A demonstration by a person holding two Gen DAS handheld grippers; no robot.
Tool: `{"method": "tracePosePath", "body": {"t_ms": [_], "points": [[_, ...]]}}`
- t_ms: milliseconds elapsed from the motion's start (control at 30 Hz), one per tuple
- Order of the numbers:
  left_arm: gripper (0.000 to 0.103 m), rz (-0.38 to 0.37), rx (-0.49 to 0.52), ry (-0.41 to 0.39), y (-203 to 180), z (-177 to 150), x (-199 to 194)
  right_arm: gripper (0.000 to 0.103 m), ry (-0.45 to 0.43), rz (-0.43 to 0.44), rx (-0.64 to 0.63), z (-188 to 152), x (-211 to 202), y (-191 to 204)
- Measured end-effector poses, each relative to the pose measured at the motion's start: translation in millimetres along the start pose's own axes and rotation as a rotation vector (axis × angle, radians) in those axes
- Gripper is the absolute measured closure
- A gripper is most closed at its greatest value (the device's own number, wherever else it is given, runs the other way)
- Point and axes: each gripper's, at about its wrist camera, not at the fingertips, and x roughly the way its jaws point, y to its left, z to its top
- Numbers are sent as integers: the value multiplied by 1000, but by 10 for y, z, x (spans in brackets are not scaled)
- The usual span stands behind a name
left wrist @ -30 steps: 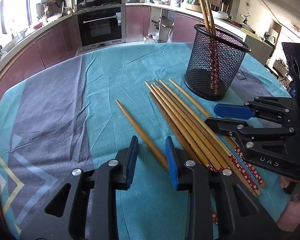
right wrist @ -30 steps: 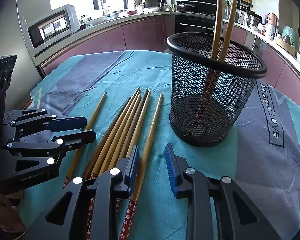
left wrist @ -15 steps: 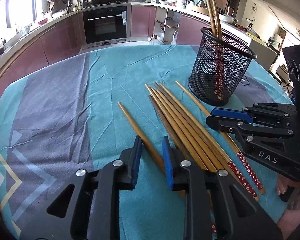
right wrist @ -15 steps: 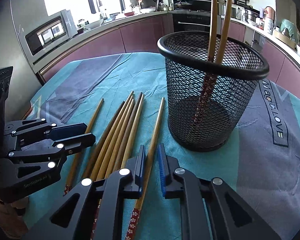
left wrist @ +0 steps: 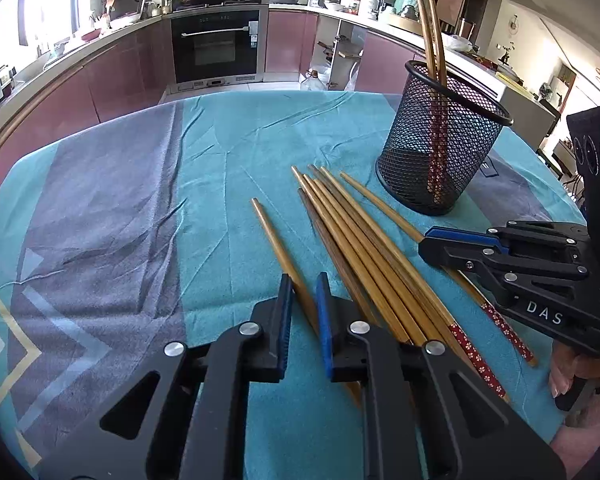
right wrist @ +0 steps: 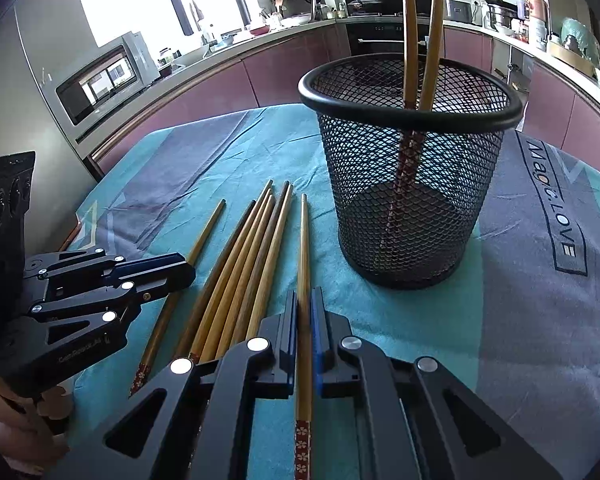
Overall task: Organize utensils
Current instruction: 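Close the left gripper on a chopstick while the right gripper grasps another chopstick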
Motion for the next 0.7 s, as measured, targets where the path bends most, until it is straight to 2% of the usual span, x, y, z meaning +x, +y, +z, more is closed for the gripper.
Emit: {"method": "tracePosePath", "body": {"t_ms": [167, 300, 533, 567, 633, 700], "points": [[92, -5, -5, -1, 18, -13, -30, 97, -7, 30, 5, -13, -53, 3], [98, -17, -8, -8, 30, -14, -69, 97, -27, 49, 4, -18, -147, 14], [98, -32, -17, -16, 85, -9, -137, 97, -58, 68, -2, -22, -303, 30], [97, -38, -22, -11, 97, -11, -134, 97, -58, 69, -1, -23, -312, 25], [77, -52, -36, -9, 118, -16, -132, 97, -58, 70, -1, -24, -314, 22], [77, -38, -22, -9, 96, -21, -120, 97, -53, 71, 2, -30, -304, 17]]}}
